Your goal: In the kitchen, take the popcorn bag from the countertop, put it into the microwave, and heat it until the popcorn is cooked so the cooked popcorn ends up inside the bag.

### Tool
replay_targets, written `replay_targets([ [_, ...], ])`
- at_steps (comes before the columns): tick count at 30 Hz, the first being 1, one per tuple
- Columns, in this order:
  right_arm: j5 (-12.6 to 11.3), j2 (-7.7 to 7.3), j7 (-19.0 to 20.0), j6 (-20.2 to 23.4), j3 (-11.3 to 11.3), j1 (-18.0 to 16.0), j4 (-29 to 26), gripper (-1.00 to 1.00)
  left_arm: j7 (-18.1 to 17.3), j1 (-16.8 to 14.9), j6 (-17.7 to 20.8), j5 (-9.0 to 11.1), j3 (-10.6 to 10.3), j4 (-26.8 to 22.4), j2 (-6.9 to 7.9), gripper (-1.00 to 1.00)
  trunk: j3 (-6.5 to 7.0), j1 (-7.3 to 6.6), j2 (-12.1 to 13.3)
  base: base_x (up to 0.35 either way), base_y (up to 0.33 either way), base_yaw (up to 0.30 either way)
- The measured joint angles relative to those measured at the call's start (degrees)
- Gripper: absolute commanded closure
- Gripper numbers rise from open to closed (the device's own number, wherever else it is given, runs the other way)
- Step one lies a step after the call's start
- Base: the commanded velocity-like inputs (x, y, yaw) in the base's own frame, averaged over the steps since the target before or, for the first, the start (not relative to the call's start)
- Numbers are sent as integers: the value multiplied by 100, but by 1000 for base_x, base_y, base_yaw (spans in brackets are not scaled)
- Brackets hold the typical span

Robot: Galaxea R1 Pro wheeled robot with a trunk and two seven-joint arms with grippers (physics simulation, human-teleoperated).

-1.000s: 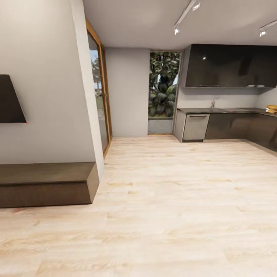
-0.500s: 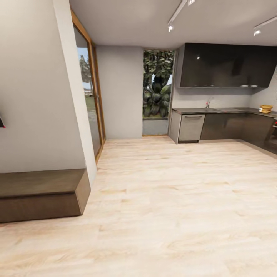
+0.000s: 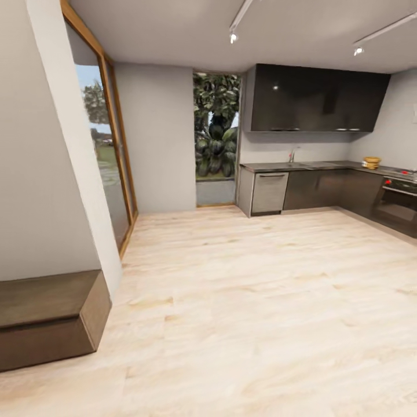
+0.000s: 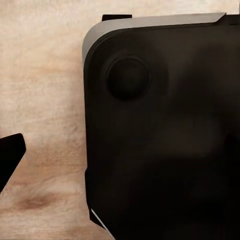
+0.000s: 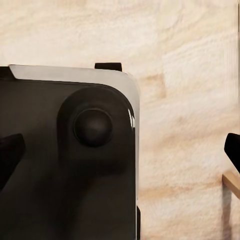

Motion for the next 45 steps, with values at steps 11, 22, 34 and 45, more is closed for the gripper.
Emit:
replay_targets([
  [11, 0, 0, 0, 0, 0, 0, 0, -100, 0, 0, 0, 0, 0, 0, 0, -100, 0, 0, 0, 340, 0, -213],
  [22, 0, 0, 0, 1, 0, 0, 0, -100, 0, 0, 0, 0, 0, 0, 0, -100, 0, 0, 0, 340, 0, -138],
  [34, 0, 0, 0, 2, 0, 0, 0, -100, 0, 0, 0, 0, 0, 0, 2, -100, 0, 0, 0, 340, 0, -165],
  [45, 0, 0, 0, 2, 0, 0, 0, -100, 0, 0, 0, 0, 0, 0, 2, -100, -3, 0, 0, 340, 0, -190],
])
